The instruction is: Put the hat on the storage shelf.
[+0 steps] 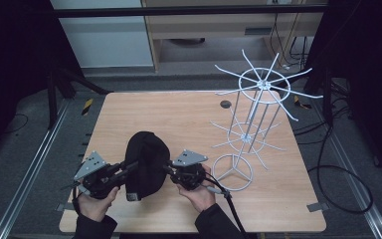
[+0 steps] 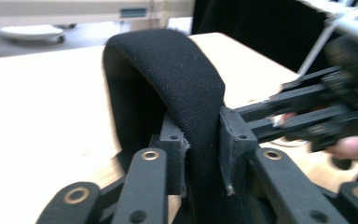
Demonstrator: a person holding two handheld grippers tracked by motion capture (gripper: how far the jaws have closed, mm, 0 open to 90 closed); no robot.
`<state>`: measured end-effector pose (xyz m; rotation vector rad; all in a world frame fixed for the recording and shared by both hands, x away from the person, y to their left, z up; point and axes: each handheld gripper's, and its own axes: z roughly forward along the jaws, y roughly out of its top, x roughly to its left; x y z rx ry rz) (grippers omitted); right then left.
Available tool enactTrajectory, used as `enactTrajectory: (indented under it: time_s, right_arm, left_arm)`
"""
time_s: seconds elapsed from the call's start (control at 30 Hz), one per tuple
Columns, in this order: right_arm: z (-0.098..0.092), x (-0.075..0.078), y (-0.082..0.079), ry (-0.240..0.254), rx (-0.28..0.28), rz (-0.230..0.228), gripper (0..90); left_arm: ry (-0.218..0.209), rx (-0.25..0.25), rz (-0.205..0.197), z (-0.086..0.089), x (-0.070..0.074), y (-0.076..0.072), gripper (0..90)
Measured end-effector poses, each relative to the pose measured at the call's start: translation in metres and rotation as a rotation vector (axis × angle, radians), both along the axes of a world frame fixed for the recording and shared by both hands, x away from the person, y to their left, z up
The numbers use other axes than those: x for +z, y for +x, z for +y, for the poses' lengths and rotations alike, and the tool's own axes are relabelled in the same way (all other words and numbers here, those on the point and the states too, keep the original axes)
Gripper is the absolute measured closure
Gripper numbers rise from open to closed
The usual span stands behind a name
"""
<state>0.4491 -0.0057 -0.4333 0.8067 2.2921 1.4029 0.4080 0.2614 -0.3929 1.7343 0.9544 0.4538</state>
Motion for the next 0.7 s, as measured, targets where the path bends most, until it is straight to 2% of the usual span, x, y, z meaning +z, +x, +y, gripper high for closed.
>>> enactTrajectory:
  time_s: [0.13, 0.37, 0.43, 0.47, 0.5, 0.6, 0.7]
  right_arm:
    - [0.003, 0.004, -0.004, -0.037, -0.007, -0.028, 75.2]
    - [0.023, 0.01, -0.003, -0.071, 0.017, -0.04, 75.2]
    - [0.032, 0.01, -0.003, -0.078, 0.026, -0.051, 75.1]
    - [0.036, 0.009, -0.002, -0.081, 0.029, -0.055, 75.2]
    - [0.041, 0.008, -0.001, -0.078, 0.03, -0.062, 86.0]
    - [0.049, 0.008, 0.002, -0.05, 0.039, -0.068, 75.4]
    - [0.048, 0.011, 0.001, -0.056, 0.032, -0.099, 70.9]
  left_arm:
    - [0.036, 0.062, 0.051, 0.009, -0.013, 0.005, 62.1]
    - [0.087, 0.182, 0.128, 0.032, -0.034, 0.017, 48.1]
    - [0.139, 0.231, 0.126, 0.037, -0.039, 0.02, 46.1]
    - [0.15, 0.249, 0.133, 0.039, -0.043, 0.022, 44.6]
    - [0.156, 0.26, 0.145, 0.042, -0.046, 0.024, 44.1]
    - [0.161, 0.286, 0.173, 0.049, -0.053, 0.028, 44.3]
    - [0.161, 0.301, 0.174, 0.052, -0.053, 0.029, 44.5]
